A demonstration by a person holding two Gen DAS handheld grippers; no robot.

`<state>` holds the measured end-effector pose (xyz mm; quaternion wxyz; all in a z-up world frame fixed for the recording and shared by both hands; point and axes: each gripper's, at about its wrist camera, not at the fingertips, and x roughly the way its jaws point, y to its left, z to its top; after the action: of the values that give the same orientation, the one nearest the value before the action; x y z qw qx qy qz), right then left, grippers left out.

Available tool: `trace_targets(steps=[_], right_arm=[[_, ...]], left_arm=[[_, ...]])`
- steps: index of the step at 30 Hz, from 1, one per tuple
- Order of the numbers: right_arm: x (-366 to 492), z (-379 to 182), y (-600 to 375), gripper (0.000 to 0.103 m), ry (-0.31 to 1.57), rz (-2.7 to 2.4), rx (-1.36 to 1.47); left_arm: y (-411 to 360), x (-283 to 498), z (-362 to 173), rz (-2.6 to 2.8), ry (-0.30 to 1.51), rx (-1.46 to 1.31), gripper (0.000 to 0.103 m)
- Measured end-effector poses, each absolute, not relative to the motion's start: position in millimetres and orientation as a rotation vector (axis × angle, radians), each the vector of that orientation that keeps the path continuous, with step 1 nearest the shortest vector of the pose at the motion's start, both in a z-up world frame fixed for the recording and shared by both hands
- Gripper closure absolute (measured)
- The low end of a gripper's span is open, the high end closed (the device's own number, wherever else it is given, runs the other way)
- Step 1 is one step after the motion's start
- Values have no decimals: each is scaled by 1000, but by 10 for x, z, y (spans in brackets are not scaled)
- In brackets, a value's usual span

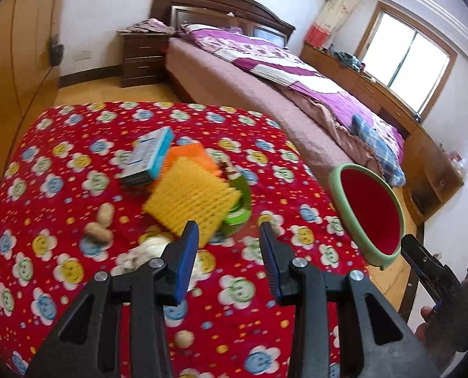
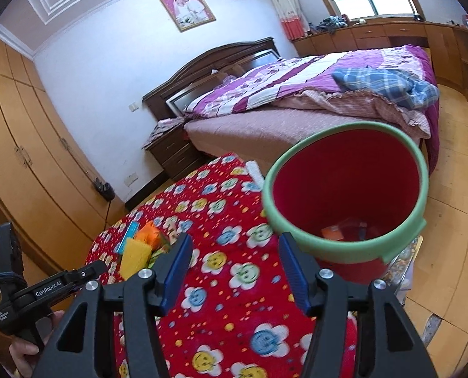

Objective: Collect trash
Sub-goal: 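Move both open tools back toward the white crumpled tissue on the quilt, then close the left tool on the white crumpled tissue and lift it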

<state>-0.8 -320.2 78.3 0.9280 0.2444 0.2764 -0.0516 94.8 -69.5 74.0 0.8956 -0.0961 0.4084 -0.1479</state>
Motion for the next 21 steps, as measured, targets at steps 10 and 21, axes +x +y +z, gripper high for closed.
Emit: trace_targets(steps=[10,21], right_arm=[[99,724,-2809,43,620,-53,458],[258,557,-2535,42,685,-16,419]], left_arm=[[-250,880,646,-238,854,-231,63],[32,895,432,-173,870,-264,47]])
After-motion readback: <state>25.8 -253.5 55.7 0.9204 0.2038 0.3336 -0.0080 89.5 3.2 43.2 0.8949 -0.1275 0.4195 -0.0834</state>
